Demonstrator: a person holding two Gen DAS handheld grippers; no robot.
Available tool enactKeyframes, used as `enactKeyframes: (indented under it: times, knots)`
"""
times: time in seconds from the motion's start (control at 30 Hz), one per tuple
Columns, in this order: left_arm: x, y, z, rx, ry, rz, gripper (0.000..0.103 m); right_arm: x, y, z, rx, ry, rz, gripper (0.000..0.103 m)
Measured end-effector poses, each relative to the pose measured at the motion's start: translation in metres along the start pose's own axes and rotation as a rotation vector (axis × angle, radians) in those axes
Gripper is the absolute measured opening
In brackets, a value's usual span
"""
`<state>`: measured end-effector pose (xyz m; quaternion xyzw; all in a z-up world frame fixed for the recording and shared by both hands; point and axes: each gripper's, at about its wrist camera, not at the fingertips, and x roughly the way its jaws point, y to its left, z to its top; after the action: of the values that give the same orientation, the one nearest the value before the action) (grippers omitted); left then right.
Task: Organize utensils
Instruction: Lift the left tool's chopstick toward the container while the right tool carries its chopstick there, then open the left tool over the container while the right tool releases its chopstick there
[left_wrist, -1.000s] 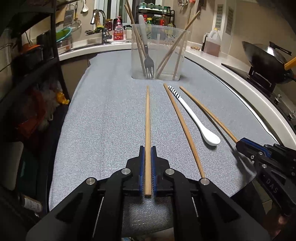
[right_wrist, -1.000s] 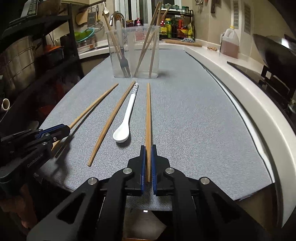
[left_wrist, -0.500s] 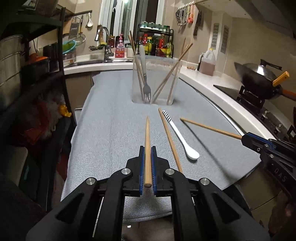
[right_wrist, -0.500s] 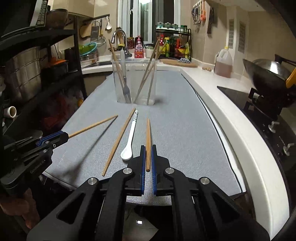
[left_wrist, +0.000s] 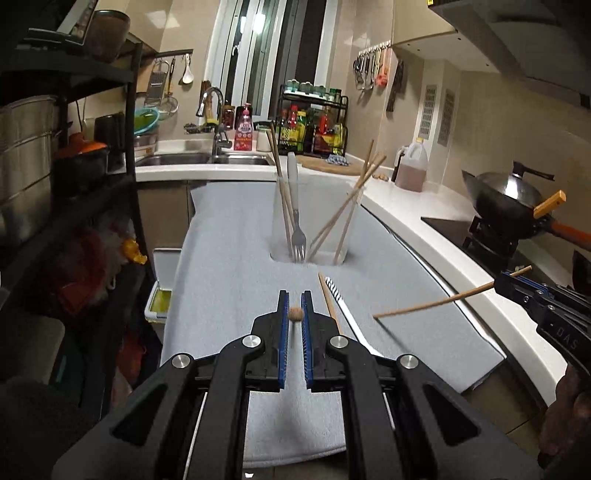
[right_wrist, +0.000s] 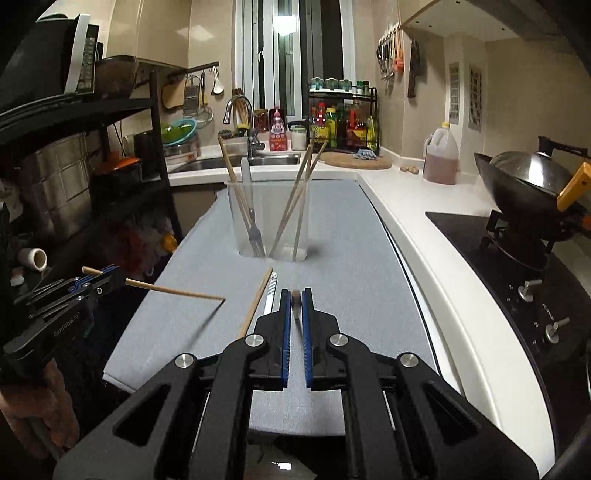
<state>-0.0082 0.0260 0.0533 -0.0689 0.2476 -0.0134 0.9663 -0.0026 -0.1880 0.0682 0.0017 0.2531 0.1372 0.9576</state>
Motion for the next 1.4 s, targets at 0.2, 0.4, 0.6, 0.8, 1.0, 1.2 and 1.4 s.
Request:
enactKeyframes:
  times: [0.2, 0.4, 0.6, 0.8, 1.0, 1.2, 1.4]
  knots:
    - [0.007, 0.008, 0.035, -0.001, -0.015, -0.019, 0.007, 0.002, -0.003, 0.029, 0.002, -0.029, 0.02, 0.006]
    - [0.018, 0.01, 0.069, -0.006, 0.002, -0.064, 0.007, 0.016, -0.009, 0.059, 0.019, -0.044, 0.055, 0.006]
    - [0.029, 0.008, 0.101, 0.002, 0.04, -0.112, 0.007, 0.033, -0.008, 0.085, 0.022, -0.05, 0.09, 0.006]
    - [0.039, 0.014, 0.139, 0.007, 0.095, -0.119, 0.007, 0.04, -0.008, 0.114, 0.018, -0.077, 0.114, 0.006]
    - [0.047, 0.024, 0.184, 0.002, 0.116, -0.128, 0.007, 0.05, -0.007, 0.157, 0.005, -0.119, 0.149, 0.006]
    - [0.062, 0.023, 0.234, 0.015, 0.115, -0.135, 0.007, 0.062, -0.001, 0.21, -0.011, -0.175, 0.175, 0.006]
    - [0.081, 0.015, 0.274, 0.032, 0.093, -0.135, 0.007, 0.078, 0.008, 0.255, -0.032, -0.227, 0.173, 0.006]
